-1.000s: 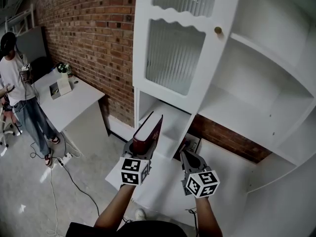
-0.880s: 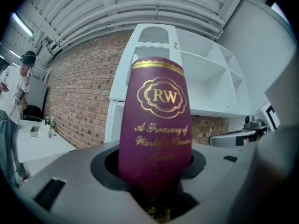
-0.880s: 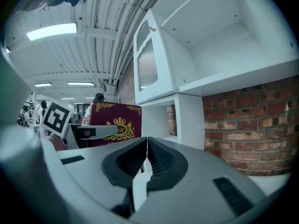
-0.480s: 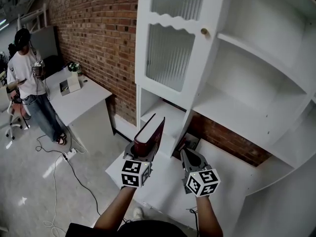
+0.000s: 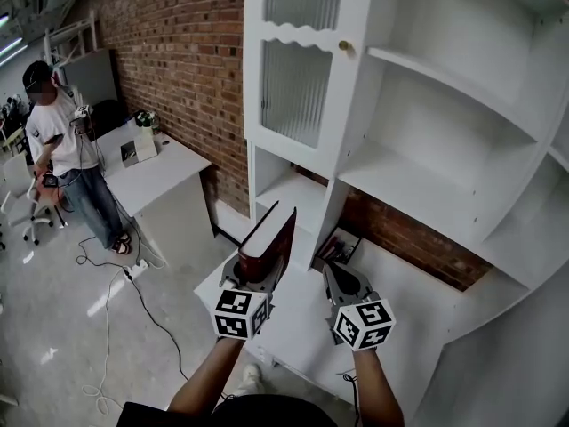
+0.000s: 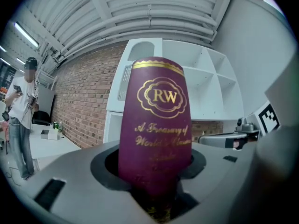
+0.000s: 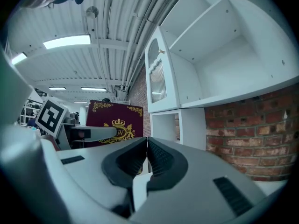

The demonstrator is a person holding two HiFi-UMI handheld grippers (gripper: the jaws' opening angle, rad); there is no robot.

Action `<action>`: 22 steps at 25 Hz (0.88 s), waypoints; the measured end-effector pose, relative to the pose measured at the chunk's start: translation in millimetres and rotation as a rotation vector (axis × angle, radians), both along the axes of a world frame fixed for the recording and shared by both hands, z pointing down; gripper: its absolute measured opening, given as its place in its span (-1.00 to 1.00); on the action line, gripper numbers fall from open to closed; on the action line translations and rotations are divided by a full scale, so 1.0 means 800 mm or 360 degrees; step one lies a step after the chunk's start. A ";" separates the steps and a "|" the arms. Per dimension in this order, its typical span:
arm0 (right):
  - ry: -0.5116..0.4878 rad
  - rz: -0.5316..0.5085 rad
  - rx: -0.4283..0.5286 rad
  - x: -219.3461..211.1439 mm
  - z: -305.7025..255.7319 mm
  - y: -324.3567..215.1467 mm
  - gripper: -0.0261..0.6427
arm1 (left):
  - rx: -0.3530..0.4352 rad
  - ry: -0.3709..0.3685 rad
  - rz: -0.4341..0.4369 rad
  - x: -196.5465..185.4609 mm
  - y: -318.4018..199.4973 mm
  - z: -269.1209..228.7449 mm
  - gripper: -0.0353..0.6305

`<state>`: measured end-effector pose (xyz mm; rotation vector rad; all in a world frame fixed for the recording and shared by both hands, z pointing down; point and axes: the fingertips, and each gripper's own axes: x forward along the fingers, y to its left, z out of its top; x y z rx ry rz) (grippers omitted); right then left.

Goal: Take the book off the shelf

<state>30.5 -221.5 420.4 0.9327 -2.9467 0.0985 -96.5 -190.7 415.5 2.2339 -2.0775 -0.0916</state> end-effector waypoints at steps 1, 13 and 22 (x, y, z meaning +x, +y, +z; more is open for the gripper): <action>-0.0003 -0.0004 -0.0001 0.005 0.000 0.005 -0.86 | 0.0002 -0.0004 -0.0001 0.006 0.006 0.000 -0.18; -0.0038 -0.0068 0.0003 0.048 -0.001 0.057 -0.86 | 0.0024 -0.0016 -0.0057 0.056 0.065 -0.003 -0.18; -0.0079 -0.0089 0.0009 0.047 -0.007 0.074 -0.86 | 0.0041 -0.0024 -0.0053 0.063 0.086 -0.010 -0.18</action>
